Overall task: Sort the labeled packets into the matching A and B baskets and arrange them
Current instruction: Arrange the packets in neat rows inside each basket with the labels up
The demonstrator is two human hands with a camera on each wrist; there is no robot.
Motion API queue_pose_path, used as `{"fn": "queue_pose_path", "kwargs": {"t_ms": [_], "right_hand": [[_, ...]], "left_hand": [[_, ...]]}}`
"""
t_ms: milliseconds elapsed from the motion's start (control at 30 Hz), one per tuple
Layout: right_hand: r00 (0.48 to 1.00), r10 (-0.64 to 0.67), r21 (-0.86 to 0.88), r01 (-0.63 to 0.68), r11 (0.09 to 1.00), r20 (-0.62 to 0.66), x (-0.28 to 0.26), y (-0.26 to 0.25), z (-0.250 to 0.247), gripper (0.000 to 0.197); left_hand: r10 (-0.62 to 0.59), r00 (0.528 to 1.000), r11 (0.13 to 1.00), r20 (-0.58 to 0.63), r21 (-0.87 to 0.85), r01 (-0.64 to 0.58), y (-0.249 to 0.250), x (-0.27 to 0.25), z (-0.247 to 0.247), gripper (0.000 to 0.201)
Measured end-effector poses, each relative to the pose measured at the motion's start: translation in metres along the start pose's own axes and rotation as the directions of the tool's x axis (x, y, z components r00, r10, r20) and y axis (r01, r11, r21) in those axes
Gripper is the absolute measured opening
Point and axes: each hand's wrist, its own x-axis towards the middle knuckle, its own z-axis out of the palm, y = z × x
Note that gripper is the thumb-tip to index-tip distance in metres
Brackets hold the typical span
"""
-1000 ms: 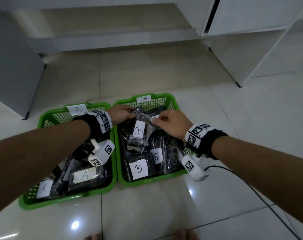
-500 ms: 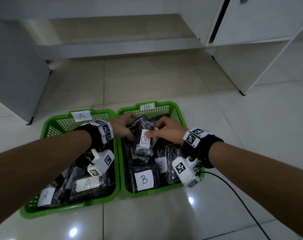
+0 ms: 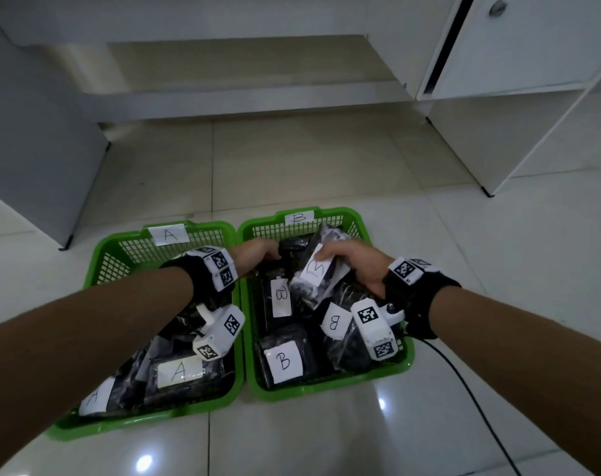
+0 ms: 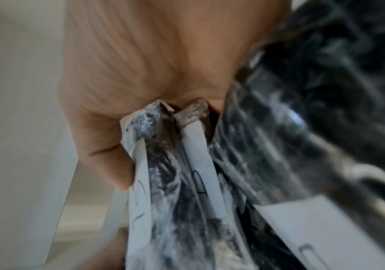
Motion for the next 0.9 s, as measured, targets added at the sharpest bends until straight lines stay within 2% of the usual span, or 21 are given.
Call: {"fn": "queue_pose_path", "kwargs": {"t_ms": [33, 67, 100, 133, 200, 233, 333, 433, 467, 533, 567, 600, 633, 700, 767, 800, 833, 900], "right_hand": [[1.000, 0.002, 0.019, -0.002, 1.000, -0.004, 0.000, 0.000, -0.003, 0.041], [1.000, 0.005, -0.003, -0.006, 1.000, -0.029, 0.000, -0.001, -0.005, 0.038], [0.997, -0.009, -0.047, 0.005, 0.999, -0.077, 0.006, 0.001, -0.011, 0.041], [0.990, -0.036, -0.112, 0.021, 0.994, -0.135, 0.011, 0.004, -0.016, 0.054], [0.964, -0.070, -0.186, 0.022, 0.982, -0.257, 0.025, 0.013, -0.027, 0.087], [0.950, -0.078, -0.208, 0.014, 0.978, -0.304, 0.026, 0.014, -0.030, 0.098], [0.917, -0.077, -0.348, -0.070, 0.935, -0.390, 0.015, 0.006, -0.027, 0.100], [0.931, -0.058, -0.600, -0.184, 0.778, -0.361, 0.016, -0.001, -0.021, 0.098], [0.932, -0.062, -0.686, -0.217, 0.694, -0.358, 0.015, -0.004, -0.016, 0.093], [0.919, -0.137, -0.845, -0.270, 0.462, -0.369, 0.014, -0.009, -0.008, 0.093], [0.911, -0.215, -0.898, -0.264, 0.351, -0.352, 0.014, -0.011, -0.005, 0.092], [0.906, -0.294, -0.932, -0.219, 0.288, -0.304, 0.014, -0.013, -0.003, 0.091], [0.907, -0.352, -0.953, -0.138, 0.270, -0.231, 0.016, -0.015, -0.003, 0.089], [0.921, -0.379, -0.937, 0.047, 0.346, -0.094, 0.020, -0.015, 0.002, 0.086], [0.940, -0.338, -0.848, 0.139, 0.512, -0.051, 0.025, -0.013, 0.007, 0.085], [0.954, -0.295, -0.781, 0.140, 0.608, -0.058, 0.026, -0.013, 0.009, 0.082], [0.964, -0.260, -0.719, 0.139, 0.681, -0.061, 0.027, -0.011, 0.009, 0.075], [0.965, -0.260, -0.659, 0.171, 0.733, -0.038, 0.031, -0.009, 0.005, 0.045]], "left_hand": [[0.000, 1.000, 0.996, 0.029, 0.087, -0.003, -0.003, 0.002, 0.000, 0.016], [0.008, 0.998, 0.982, 0.060, 0.189, -0.019, -0.006, 0.004, -0.001, 0.026], [0.017, 0.997, 0.963, 0.071, 0.268, -0.035, -0.008, 0.004, 0.000, 0.037], [0.030, 0.998, 0.951, 0.059, 0.306, -0.046, -0.008, 0.002, 0.000, 0.043], [0.071, 0.997, 0.934, -0.002, 0.352, -0.066, -0.006, 0.002, -0.002, 0.040], [0.081, 0.996, 0.927, -0.038, 0.371, -0.062, -0.004, 0.003, -0.004, 0.036], [0.118, 0.983, 0.902, -0.141, 0.430, -0.047, 0.000, 0.004, -0.010, 0.030], [0.122, 0.963, 0.919, -0.239, 0.393, -0.019, 0.004, 0.006, -0.019, 0.028], [0.118, 0.960, 0.927, -0.256, 0.375, -0.014, 0.005, 0.006, -0.021, 0.028], [0.104, 0.965, 0.938, -0.241, 0.345, -0.015, 0.006, 0.007, -0.025, 0.034], [0.098, 0.969, 0.945, -0.227, 0.326, -0.019, 0.006, 0.006, -0.027, 0.037], [0.095, 0.972, 0.956, -0.214, 0.293, -0.029, 0.005, 0.005, -0.028, 0.037], [0.092, 0.977, 0.968, -0.195, 0.246, -0.042, 0.005, 0.004, -0.029, 0.036], [0.089, 0.984, 0.988, -0.155, 0.142, -0.067, 0.005, 0.000, -0.029, 0.034], [0.110, 0.986, 0.993, -0.124, 0.059, -0.103, 0.004, -0.004, -0.028, 0.034], [0.126, 0.986, 0.992, -0.109, 0.041, -0.122, 0.002, -0.005, -0.029, 0.035], [0.136, 0.987, 0.991, -0.087, 0.030, -0.133, 0.000, -0.007, -0.029, 0.037], [0.142, 0.989, 0.990, -0.045, 0.002, -0.142, -0.007, -0.009, -0.031, 0.040]]}}
